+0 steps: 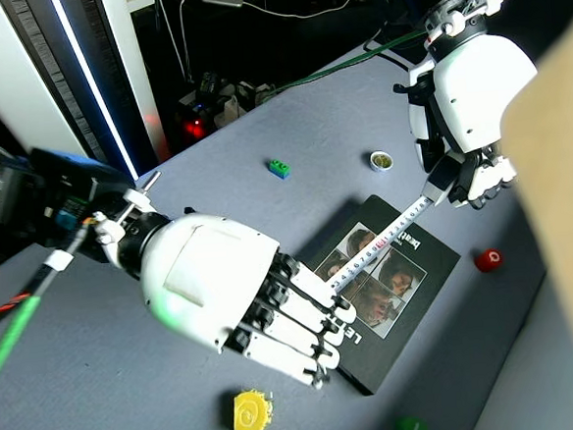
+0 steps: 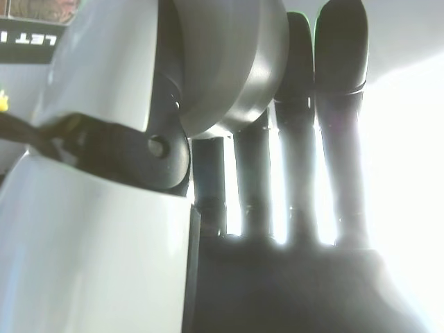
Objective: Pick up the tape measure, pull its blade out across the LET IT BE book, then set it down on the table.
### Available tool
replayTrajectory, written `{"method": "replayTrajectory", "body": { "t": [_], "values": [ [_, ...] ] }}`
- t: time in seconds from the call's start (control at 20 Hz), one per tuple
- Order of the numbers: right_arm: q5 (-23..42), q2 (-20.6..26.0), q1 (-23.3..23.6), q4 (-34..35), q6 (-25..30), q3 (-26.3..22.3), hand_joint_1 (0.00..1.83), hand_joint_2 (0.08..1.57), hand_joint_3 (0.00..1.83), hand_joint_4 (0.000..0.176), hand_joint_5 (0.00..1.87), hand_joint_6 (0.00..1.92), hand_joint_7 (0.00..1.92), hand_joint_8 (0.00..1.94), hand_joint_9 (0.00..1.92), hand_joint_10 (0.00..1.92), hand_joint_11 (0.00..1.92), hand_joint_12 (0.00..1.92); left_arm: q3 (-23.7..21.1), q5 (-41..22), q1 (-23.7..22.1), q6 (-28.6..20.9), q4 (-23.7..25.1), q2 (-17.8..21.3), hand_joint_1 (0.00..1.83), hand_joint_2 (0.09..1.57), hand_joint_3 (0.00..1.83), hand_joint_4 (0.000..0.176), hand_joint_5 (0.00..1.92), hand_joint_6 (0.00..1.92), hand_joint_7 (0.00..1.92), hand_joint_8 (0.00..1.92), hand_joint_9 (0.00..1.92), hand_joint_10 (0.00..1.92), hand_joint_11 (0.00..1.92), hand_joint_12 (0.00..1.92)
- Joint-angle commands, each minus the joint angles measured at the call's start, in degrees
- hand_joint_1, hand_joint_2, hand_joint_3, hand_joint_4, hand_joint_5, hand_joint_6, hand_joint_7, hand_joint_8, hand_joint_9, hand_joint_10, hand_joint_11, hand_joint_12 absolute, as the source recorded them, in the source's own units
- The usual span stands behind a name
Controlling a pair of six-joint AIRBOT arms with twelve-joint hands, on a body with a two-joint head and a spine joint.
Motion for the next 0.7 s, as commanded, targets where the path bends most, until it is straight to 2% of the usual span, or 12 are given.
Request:
{"method": "replayTrajectory", "body": {
  "t": [0.0,0.1,0.25,0.5,0.65],
  "values": [
    [2.7,0.5,1.3,-2.5,-0.4,-0.2,0.98,1.06,0.0,0.0,0.78,0.02,0.87,0.03,0.76,0.1,0.26,1.19,-0.1,-1.2,-1.0,0.5,4.7,0.3,1.39,1.08,0.0,0.0,1.07,0.61,1.08,0.89,0.92,1.23,0.89,1.01],
    [-0.7,1.2,3.5,0.1,-1.7,-0.3,0.99,1.07,0.0,0.0,0.78,0.02,0.87,0.03,0.76,0.1,0.27,1.19,-0.2,-1.2,-1.0,0.5,4.7,0.4,1.38,1.08,0.0,0.0,1.07,0.6,1.08,0.9,0.91,1.23,0.89,1.01],
    [-7.1,2.1,6.6,7.6,-5.7,-0.7,1.0,1.07,0.0,0.0,0.79,0.02,0.87,0.02,0.75,0.09,0.25,1.19,-0.3,-1.2,-1.0,0.5,4.7,0.4,1.39,1.08,0.0,0.0,1.07,0.61,1.08,0.9,0.9,1.24,0.9,1.02],
    [-13.0,1.9,14.6,24.1,-17.4,-1.1,1.0,1.07,0.0,0.0,0.8,0.02,0.87,0.02,0.76,0.09,0.26,1.19,-0.4,-1.2,-1.1,0.5,4.7,0.4,1.38,1.08,0.0,0.0,1.07,0.6,1.08,0.91,0.9,1.25,0.9,1.03],
    [-15.4,1.9,17.1,25.9,-21.4,-1.1,1.0,1.07,0.0,0.0,0.8,0.02,0.87,0.02,0.76,0.09,0.26,1.2,-0.4,-1.2,-1.1,0.5,4.7,0.4,1.38,1.08,0.0,0.0,1.07,0.6,1.08,0.91,0.9,1.25,0.89,1.03]
  ]
}}
